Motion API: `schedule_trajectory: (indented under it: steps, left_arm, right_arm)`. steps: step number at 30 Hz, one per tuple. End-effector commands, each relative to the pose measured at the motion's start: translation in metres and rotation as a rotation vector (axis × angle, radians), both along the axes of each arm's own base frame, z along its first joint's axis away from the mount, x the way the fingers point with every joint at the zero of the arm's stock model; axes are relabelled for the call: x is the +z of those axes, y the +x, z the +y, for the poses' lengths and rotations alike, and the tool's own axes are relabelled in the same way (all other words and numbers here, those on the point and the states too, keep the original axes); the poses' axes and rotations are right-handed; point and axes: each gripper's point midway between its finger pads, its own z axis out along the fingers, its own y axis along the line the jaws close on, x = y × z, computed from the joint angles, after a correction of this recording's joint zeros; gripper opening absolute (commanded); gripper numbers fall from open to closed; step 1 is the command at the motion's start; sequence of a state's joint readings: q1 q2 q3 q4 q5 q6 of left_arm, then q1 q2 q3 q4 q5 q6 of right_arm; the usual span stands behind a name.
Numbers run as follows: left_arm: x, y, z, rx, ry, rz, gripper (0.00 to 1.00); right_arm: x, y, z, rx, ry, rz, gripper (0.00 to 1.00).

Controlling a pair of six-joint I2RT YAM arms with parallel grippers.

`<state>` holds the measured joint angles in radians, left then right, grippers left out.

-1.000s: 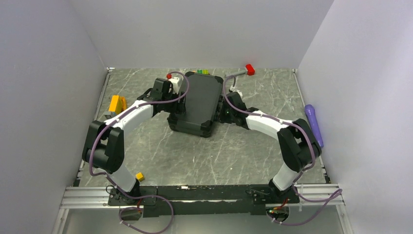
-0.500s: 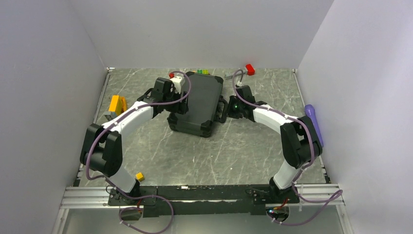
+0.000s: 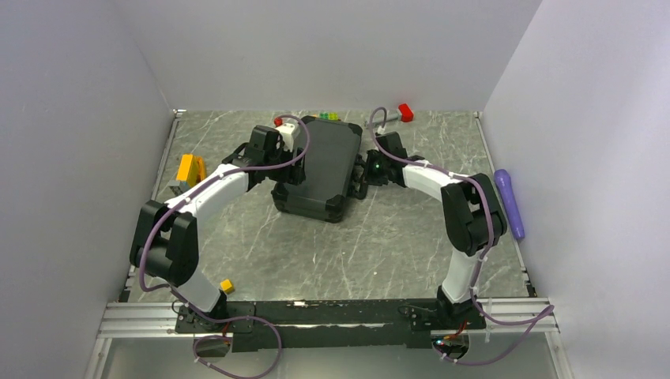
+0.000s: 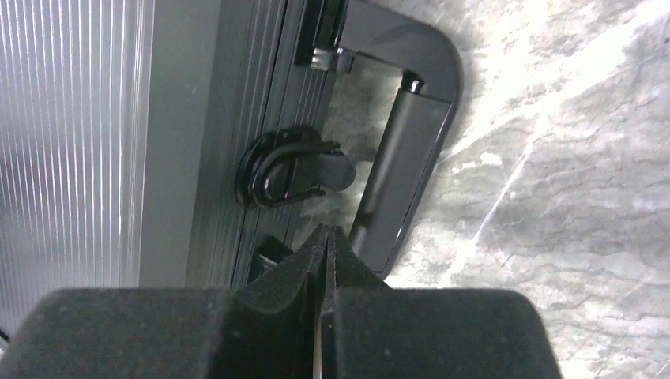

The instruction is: Pack up texas hold em set

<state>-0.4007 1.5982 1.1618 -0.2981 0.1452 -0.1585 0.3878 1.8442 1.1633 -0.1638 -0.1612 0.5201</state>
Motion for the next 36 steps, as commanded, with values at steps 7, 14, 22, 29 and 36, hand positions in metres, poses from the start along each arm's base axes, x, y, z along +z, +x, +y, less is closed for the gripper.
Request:
schedule_trajectory:
  steps: [7,14,22,29,36]
  left_arm:
    - [0.019,0.005,-0.006,-0.019,-0.028,-0.051,0.76]
    - [0.019,0.006,-0.006,-0.021,-0.028,-0.051,0.76]
    - [0.020,0.005,-0.006,-0.021,-0.028,-0.052,0.76]
    - [0.021,0.005,-0.006,-0.021,-0.028,-0.055,0.75]
    - [0.022,0.005,-0.006,-0.021,-0.029,-0.055,0.75]
  right_arm:
    - [0.007,0.029,0.004,0.008,0.030,-0.052,0.04]
    - [-0.007,0.028,0.003,0.008,0.018,-0.032,0.04]
    - [-0.012,0.033,-0.002,-0.013,-0.012,-0.035,0.04]
    - [-0.001,0.033,-0.009,-0.029,-0.029,-0.054,0.03]
    - [0.010,0.039,-0.011,-0.024,-0.019,-0.075,0.02]
